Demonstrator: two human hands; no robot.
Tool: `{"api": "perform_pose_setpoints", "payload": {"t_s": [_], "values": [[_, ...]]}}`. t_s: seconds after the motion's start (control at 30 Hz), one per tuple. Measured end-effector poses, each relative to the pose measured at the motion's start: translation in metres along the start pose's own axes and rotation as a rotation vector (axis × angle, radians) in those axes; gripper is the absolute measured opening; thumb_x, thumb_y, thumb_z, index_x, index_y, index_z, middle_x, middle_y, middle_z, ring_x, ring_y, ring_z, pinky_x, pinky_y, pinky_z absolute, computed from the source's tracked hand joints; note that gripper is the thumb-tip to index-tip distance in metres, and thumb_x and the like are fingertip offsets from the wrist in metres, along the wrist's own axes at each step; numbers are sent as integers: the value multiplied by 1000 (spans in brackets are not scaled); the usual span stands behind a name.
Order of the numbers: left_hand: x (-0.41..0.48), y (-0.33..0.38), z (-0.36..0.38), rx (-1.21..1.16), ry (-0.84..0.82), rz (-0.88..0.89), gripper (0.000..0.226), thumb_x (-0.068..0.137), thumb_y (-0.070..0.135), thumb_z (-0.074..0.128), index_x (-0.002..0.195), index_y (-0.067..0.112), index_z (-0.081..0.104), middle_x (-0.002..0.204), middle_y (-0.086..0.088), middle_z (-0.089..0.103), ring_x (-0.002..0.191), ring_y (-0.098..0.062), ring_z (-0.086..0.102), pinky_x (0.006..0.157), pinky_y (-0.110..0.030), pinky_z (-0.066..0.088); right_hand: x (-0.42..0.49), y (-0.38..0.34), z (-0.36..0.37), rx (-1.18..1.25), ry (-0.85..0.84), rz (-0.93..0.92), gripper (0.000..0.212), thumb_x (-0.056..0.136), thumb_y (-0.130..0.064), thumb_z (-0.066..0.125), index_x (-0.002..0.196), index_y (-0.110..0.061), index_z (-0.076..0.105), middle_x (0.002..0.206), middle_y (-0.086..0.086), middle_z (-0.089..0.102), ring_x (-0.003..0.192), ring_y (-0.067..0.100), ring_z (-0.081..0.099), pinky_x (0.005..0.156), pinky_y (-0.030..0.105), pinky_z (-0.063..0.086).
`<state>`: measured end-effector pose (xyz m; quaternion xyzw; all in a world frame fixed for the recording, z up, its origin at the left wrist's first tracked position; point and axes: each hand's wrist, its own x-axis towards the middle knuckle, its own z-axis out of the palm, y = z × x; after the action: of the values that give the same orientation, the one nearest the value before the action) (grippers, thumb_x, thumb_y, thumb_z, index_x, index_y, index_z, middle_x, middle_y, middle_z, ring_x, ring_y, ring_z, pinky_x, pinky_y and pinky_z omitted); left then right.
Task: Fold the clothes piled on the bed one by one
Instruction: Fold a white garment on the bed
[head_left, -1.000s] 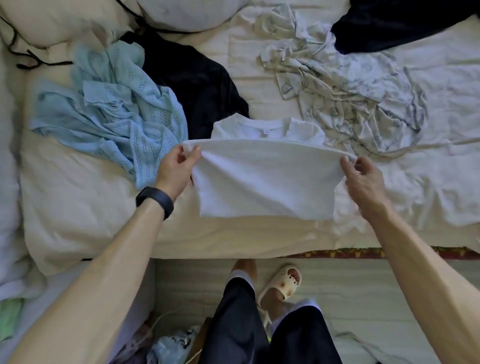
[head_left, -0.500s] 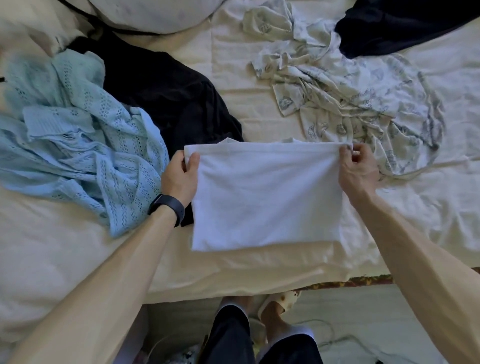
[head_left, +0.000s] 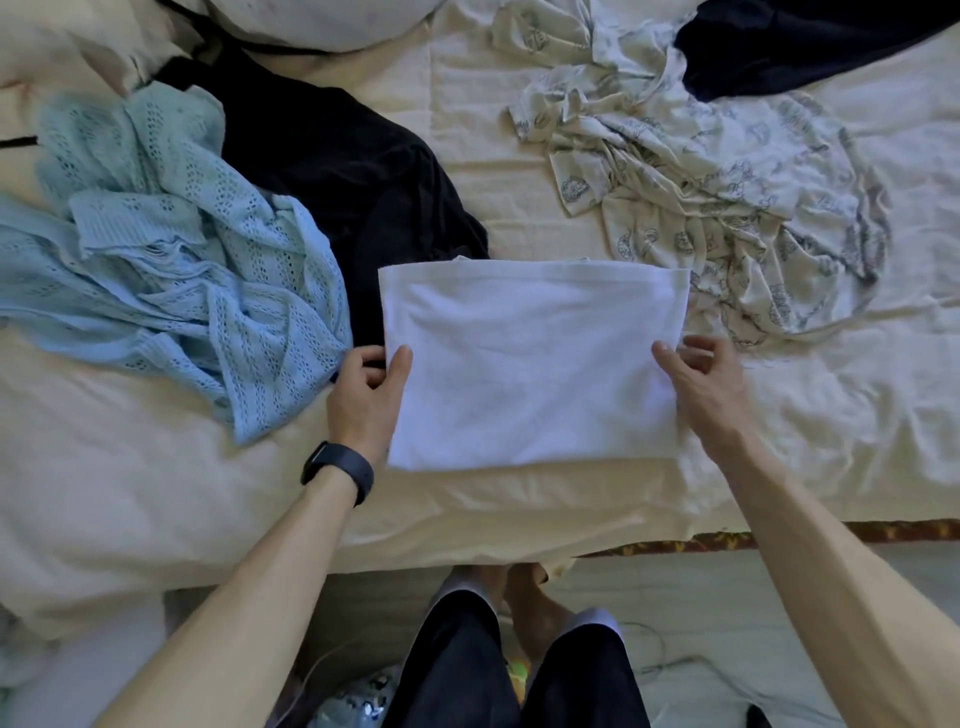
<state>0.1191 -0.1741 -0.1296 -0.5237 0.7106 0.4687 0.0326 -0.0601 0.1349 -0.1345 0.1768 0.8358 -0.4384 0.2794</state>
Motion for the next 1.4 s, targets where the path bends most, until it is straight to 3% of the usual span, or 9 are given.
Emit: {"api": "perform_pose_setpoints", "payload": {"t_s": [0.17, 0.27, 0.5, 0.67, 0.8, 0.97, 1.1, 1.27, 1.4], "values": [[-61, -40, -10, 7, -36, -102, 24, 91, 47, 69, 85, 24, 63, 88, 5, 66, 82, -9, 60, 66, -17, 40, -52, 50, -19, -11, -105, 120, 34, 87, -41, 79, 111, -20, 65, 106, 3, 72, 91, 17, 67, 77, 35, 51], [-74, -46, -7, 13, -41, -81, 22, 91, 39, 70, 86, 18, 64, 95, -9, 67, 82, -17, 60, 68, -25, 44, -63, 61, -21, -36, -95, 111, 29, 87, -38, 79, 108, -21, 69, 102, 0, 72, 82, 11, 64, 73, 30, 47], [-72, -48, 0, -196, 16, -305, 18, 95, 30, 66, 104, 15, 62, 109, -11, 70, 84, -26, 68, 79, -42, 59, -59, 64, -21, -134, -4, 83, 10, 96, -34, 65, 101, -24, 65, 95, -7, 67, 98, 22, 66, 88, 41, 55], [-85, -51, -1, -133, 158, -182, 22, 98, 38, 61, 99, 16, 57, 74, -1, 67, 53, -10, 61, 69, -35, 55, -56, 62, -29, 56, 73, 67, 12, 99, -34, 62, 100, -23, 66, 90, -3, 73, 87, 18, 74, 92, 46, 59], [-107, -58, 4, -25, 186, -163, 26, 99, 41, 58, 101, 16, 56, 73, -1, 67, 48, 2, 58, 61, -30, 48, -61, 67, -37, 73, 136, 43, 11, 94, -39, 65, 92, -29, 68, 78, -10, 74, 82, 11, 73, 91, 41, 59], [-118, -52, 10, 28, 64, -244, 32, 99, 35, 60, 119, 13, 49, 113, -7, 64, 96, -26, 66, 82, -36, 49, -75, 78, -40, 97, 30, 91, 24, 93, -38, 71, 107, -19, 65, 99, 2, 73, 82, 14, 73, 89, 42, 61], [-120, -18, 22, 373, 172, 69, 59, 91, 34, 68, 139, 9, 45, 140, -17, 46, 126, -33, 42, 100, -35, 33, -84, 89, -33, 217, 3, 186, 34, 89, -36, 75, 113, -19, 57, 110, 6, 69, 85, 15, 74, 82, 39, 62], [-96, 63, 79, 530, -119, 479, 55, 90, 35, 67, 138, 17, 48, 142, -5, 41, 127, -26, 41, 101, -35, 34, -88, 88, -9, 545, -11, 330, 39, 90, -10, 74, 119, -15, 49, 115, 11, 65, 87, 18, 76, 76, 33, 62], [-50, 124, 140, 665, -279, 614, 59, 91, 42, 63, 143, 22, 44, 144, -3, 40, 131, -25, 39, 103, -37, 35, -90, 89, 3, 621, 74, 267, 35, 90, -16, 73, 111, -32, 50, 118, 4, 65, 98, 18, 72, 76, 33, 62]]}}
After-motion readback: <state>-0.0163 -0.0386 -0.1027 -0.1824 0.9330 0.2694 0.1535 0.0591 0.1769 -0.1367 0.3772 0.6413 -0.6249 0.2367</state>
